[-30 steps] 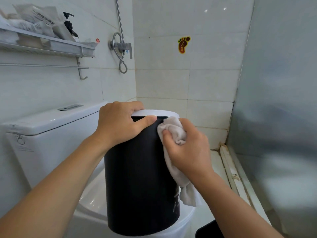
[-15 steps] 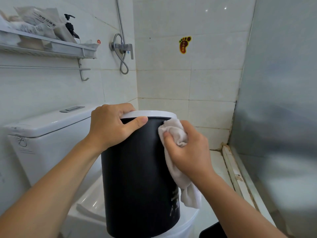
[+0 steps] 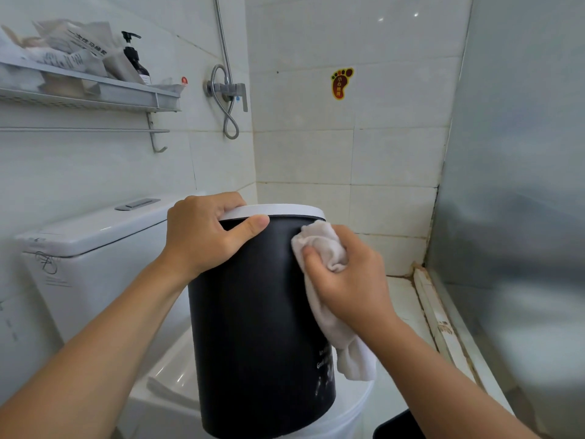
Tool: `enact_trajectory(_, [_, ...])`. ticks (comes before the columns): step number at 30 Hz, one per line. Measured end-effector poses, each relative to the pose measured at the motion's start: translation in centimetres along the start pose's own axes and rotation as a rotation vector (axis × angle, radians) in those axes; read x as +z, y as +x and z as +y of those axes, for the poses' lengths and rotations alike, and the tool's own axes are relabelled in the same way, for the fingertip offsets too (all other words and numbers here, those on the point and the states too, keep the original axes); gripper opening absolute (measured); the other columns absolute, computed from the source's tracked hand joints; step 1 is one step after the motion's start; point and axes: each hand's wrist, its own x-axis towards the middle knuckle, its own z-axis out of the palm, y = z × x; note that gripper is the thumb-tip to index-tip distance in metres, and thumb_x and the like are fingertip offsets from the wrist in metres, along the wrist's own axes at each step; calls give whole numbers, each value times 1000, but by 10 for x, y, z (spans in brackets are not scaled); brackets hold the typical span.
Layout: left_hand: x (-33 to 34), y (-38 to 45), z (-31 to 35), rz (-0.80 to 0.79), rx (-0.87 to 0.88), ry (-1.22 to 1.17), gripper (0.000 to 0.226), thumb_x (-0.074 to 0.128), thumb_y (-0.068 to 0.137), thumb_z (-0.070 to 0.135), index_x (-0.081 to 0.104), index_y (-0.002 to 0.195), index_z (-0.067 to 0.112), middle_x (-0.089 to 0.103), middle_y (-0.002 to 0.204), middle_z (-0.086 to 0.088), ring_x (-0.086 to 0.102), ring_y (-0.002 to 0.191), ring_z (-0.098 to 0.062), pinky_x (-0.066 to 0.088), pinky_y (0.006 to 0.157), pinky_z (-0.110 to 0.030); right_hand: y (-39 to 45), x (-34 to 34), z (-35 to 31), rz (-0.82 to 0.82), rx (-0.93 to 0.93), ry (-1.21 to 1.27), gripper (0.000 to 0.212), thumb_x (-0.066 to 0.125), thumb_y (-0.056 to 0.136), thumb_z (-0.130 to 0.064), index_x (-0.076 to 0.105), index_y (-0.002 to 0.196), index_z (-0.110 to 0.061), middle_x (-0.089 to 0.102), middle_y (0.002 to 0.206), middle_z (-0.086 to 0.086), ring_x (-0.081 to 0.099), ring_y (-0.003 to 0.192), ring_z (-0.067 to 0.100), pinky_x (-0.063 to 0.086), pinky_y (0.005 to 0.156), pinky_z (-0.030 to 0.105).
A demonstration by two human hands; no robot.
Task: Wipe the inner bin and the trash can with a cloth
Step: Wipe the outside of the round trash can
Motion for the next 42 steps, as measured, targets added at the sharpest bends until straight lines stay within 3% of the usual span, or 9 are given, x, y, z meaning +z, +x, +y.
enact_trajectory(6, [2,-2,9,-5,40,43,52,57,79,72,59,67,21,51,53,1,55,59,-20,36,59,-29,12,0,30,90,257,-5,34,68,90,-48,57,79,-18,63,70,-2,61,68,18,54,68,47])
enact_trajectory(12, [2,2,-1,15,-10,62,54,53,77,74,57,67,21,51,55,1,55,61,-21,36,59,-31,-10,-4,-6,-39,-28,69,21,76,88,-35,58,80,-29,60,68,-8,60,66,13,48,58,31])
enact_trajectory(15, [4,2,1,14,3,52,50,56,78,72,54,64,24,50,54,2,53,60,-21,37,58,-32,-18,-1,-17,-117,-154,55,11,72,87,-40,65,93,-33,63,74,-11,63,71,13,52,61,35])
enact_trajectory(21, [4,-2,12,19,50,52,54,55,79,73,61,68,20,52,53,1,55,58,-21,43,60,-33,3,-7,15,109,172,29,21,70,89,-42,60,82,-25,65,70,-6,64,70,13,55,68,45])
enact_trajectory(25, [9,-2,20,-5,98,101,59,51,80,75,62,69,19,54,54,2,56,58,-22,46,59,-35,8,-13,28,116,305,94,22,71,89,-42,64,81,-23,69,72,-4,66,73,16,57,73,48])
enact_trajectory(30, [9,4,12,27,12,88,50,53,77,75,57,65,26,51,52,5,55,58,-14,40,60,-30,-1,-8,2,9,113,93,18,71,87,-39,62,80,-25,64,69,-6,62,67,11,54,64,40])
enact_trajectory(34, [5,1,3,31,-2,43,47,57,78,72,57,66,27,53,55,3,55,61,-20,41,61,-34,-8,-6,-13,-103,-16,100,8,74,87,-35,67,88,-30,69,75,-10,66,73,10,52,64,29])
enact_trajectory(39, [-1,-4,6,11,47,5,48,58,79,71,57,66,25,52,55,1,54,58,-21,39,59,-32,6,-8,29,51,256,1,19,68,89,-39,61,81,-22,66,71,-3,65,71,18,55,67,42])
enact_trajectory(42, [0,-5,10,-3,71,34,51,57,80,71,60,68,22,54,54,1,56,58,-21,42,58,-32,4,-7,37,47,308,41,23,70,88,-36,60,75,-21,64,67,-3,63,67,18,55,66,44])
